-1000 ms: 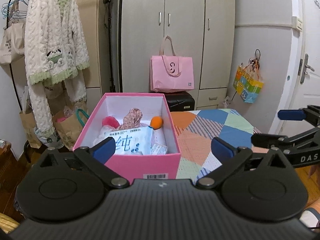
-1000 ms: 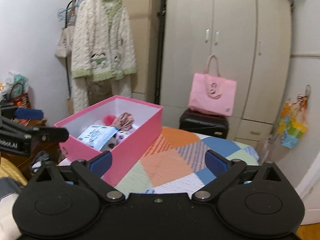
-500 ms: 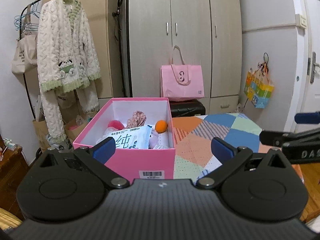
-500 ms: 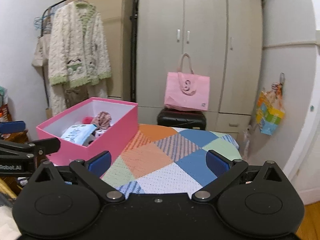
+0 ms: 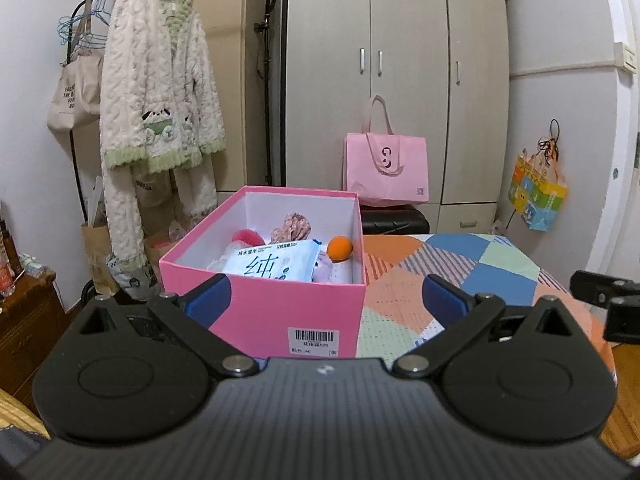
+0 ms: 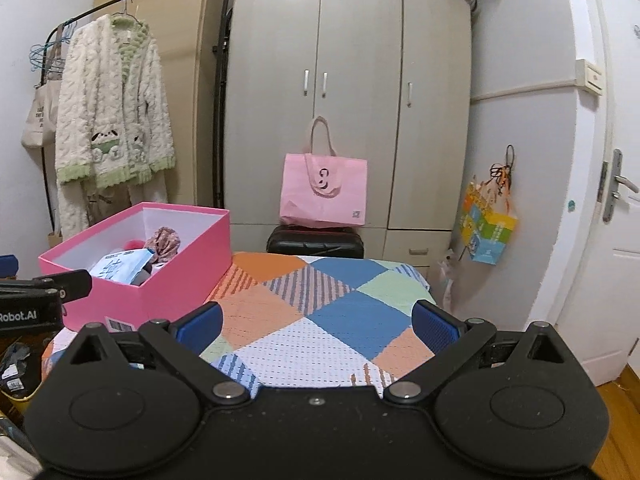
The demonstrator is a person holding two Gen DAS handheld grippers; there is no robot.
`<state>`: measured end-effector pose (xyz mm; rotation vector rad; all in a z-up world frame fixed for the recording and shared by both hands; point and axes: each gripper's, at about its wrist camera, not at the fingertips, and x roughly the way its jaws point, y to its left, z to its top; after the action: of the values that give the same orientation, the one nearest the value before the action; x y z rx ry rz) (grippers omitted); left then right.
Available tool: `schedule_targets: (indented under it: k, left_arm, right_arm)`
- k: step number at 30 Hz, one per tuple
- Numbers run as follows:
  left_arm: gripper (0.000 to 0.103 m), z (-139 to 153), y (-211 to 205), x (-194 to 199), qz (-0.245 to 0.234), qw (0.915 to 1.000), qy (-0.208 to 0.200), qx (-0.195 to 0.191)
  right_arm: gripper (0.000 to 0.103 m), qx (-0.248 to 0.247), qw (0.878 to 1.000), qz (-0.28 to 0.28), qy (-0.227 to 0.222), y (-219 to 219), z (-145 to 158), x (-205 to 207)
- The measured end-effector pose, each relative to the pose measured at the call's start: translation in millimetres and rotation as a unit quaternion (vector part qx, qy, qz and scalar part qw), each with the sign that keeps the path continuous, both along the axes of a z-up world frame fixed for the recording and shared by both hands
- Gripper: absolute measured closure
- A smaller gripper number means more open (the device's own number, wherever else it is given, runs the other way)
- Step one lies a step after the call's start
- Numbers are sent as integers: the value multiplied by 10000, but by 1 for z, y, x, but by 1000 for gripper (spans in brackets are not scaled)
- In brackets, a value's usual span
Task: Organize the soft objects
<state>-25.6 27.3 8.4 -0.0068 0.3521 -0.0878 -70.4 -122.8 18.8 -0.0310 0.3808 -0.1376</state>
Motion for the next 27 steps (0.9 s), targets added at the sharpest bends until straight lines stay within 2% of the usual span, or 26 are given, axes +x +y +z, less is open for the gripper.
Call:
schedule_targets:
  k: [6, 12, 16, 27]
  left_arm:
    - [0, -3, -10, -4, 199, 9994, -172, 240]
    - [0, -5, -13, -9, 372, 9984, -328, 286]
    - [0, -5, -10, -7, 365, 9989, -277, 102]
    - [0, -3, -11, -6, 367, 9985, -278, 298]
  right_arm:
    - [1, 9, 9999, -105, -46, -2, -1, 1]
    - [1, 159, 9997, -171, -19, -4, -6, 3]
    - [1, 229, 9996, -134, 13, -4, -9, 7]
    - [1, 79, 9998, -115, -121, 1, -9, 0]
